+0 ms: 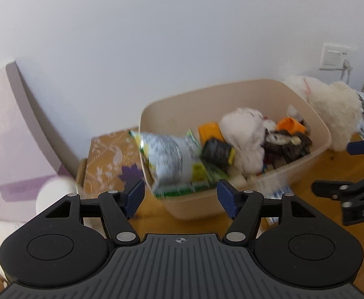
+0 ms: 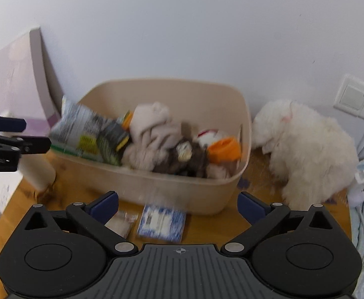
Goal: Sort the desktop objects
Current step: 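Return both tools toward the remaining items on the table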
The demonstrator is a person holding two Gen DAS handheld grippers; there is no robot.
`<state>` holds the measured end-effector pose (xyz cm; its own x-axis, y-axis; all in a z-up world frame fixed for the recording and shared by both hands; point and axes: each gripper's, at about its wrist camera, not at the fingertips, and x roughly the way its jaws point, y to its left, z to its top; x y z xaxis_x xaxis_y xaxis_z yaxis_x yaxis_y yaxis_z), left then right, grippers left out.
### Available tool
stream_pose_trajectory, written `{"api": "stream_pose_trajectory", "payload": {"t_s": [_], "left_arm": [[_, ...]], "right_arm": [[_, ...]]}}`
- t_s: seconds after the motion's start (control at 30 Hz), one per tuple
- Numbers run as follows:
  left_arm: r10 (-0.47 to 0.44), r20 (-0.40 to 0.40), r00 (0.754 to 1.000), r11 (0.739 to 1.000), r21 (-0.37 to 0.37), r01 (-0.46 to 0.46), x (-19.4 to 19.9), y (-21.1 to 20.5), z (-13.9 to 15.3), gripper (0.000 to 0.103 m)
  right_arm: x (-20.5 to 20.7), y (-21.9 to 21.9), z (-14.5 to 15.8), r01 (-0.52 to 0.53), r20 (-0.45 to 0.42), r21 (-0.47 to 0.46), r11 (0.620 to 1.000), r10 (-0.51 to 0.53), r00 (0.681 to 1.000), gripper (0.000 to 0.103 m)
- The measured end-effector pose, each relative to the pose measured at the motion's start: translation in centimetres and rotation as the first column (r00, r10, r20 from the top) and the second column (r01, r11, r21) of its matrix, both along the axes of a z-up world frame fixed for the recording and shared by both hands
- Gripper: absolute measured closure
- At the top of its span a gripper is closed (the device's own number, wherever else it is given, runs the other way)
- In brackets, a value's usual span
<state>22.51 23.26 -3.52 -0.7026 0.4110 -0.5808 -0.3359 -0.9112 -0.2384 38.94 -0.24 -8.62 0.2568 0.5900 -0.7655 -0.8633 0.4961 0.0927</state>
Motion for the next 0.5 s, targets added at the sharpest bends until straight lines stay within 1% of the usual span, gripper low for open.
{"api": "stream_pose_trajectory", "payload": {"t_s": [0.13, 0.2, 0.27, 0.33, 0.43, 0.5], "left_arm": [[-0.006, 0.047, 0.999, 1.000, -0.001, 0.006, 2.1, 0.1, -1.6, 0.037], [0.009, 0.097, 0.995, 1.000, 0.019, -0.011, 3.1, -0.1, -2.8, 0.036], [0.013, 0.166, 0.986, 0.999, 0.035, -0.019, 3.9, -0.2, -4.4, 0.036], [0.013, 0.215, 0.977, 0.999, 0.033, -0.021, 4.7, -0.1, -5.8, 0.036], [0.005, 0.239, 0.971, 1.000, 0.016, -0.009, 5.7, 0.3, -7.3, 0.036], [-0.005, 0.259, 0.966, 1.000, 0.018, 0.000, 6.1, 0.6, -8.0, 0.036]], "right_arm": [[-2.1, 0.0, -1.6, -0.031, 0.014, -0.040, 0.999, 0.031, 0.999, 0.000], [-3.3, 0.0, -2.4, -0.047, 0.033, -0.067, 0.997, 0.049, 0.998, 0.000], [-4.3, 0.1, -3.2, -0.059, 0.038, -0.092, 0.994, 0.062, 0.997, 0.000], [-5.0, 0.2, -4.0, -0.065, 0.034, -0.116, 0.991, 0.069, 0.997, 0.000], [-5.6, 0.4, -5.3, -0.055, 0.034, -0.142, 0.988, 0.060, 0.998, 0.000], [-5.6, 0.5, -6.0, -0.031, 0.025, -0.155, 0.987, 0.035, 0.999, 0.000]]}}
